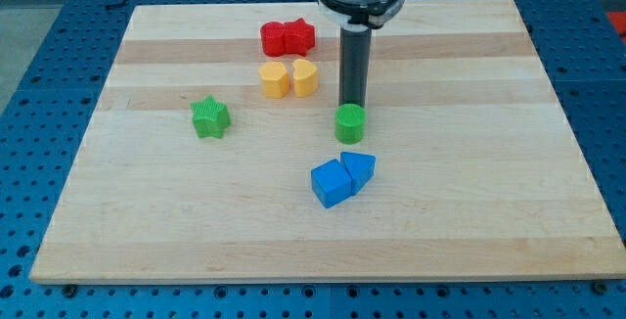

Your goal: Move your arm towards bottom left

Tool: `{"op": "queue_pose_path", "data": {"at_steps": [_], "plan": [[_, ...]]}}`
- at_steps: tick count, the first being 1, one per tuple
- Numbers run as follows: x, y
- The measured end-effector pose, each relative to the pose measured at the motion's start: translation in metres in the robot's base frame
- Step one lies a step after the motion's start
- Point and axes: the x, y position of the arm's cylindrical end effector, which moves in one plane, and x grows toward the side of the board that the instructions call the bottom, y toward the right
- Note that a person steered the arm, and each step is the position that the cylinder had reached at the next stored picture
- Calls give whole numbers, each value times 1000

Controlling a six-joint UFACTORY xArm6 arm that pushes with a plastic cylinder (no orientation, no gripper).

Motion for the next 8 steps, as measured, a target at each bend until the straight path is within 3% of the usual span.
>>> {"op": "queue_pose_path", "data": {"at_steps": [2,5,6,7,8], "plan": [[-1,23],[5,132],[34,192],[65,216],[99,197]]}}
